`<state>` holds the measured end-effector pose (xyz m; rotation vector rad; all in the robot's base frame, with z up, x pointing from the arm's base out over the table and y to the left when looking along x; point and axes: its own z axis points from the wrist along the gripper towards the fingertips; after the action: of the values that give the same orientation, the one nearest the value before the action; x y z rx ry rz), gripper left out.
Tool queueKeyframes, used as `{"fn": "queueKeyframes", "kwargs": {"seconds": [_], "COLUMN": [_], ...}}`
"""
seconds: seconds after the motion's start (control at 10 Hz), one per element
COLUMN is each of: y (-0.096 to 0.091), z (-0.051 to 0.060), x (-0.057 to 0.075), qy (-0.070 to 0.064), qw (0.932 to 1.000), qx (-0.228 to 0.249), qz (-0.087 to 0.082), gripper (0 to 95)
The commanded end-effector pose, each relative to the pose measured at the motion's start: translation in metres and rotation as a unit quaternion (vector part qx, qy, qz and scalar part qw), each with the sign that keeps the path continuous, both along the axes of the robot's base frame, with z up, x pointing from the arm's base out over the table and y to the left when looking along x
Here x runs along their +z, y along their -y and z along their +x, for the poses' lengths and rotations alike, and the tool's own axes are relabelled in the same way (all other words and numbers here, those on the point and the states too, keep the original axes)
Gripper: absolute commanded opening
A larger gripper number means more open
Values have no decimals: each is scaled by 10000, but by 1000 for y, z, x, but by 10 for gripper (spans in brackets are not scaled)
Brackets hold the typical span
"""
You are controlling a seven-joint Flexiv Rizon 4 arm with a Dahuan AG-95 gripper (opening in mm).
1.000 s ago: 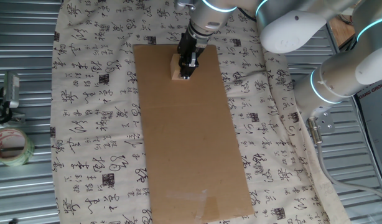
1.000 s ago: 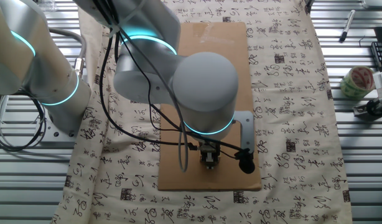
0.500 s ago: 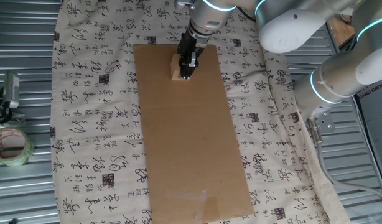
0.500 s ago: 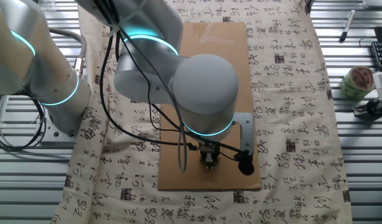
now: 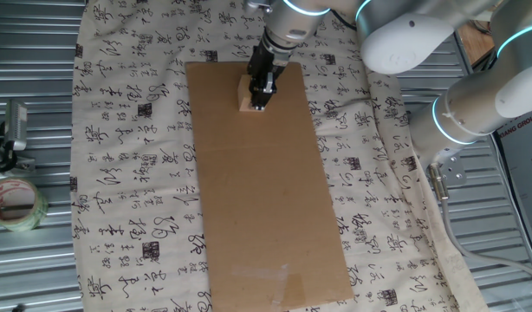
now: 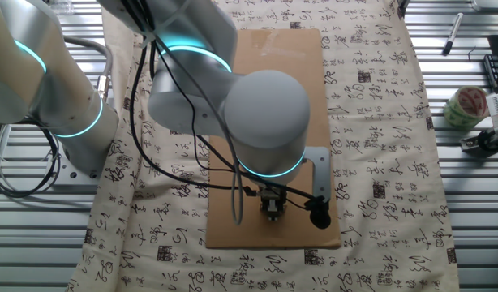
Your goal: Hold a small block with the gripper and sweep it from left to right on the table
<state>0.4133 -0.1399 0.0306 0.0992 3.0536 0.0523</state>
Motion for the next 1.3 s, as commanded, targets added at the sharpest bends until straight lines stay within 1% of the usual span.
{"fn": "queueKeyframes", "kwargs": {"seconds": [0.1, 0.4, 0.6, 0.9, 1.0, 1.1, 1.3], "y": [0, 0, -2, -4, -5, -6, -7], "z": [-1, -1, 0, 0, 0, 0, 0], "x": [0, 0, 0, -2, -1, 0, 1], "qy": [1, 13, 9, 20, 35, 18, -7], "qw": [10000, 10000, 10000, 10000, 10000, 10000, 10000], "qx": [-6, -8, -13, -29, -34, -42, -37], "qz": [-22, 8, -32, -4, -19, -58, -40], "gripper": [0, 0, 0, 0, 0, 0, 0]}}
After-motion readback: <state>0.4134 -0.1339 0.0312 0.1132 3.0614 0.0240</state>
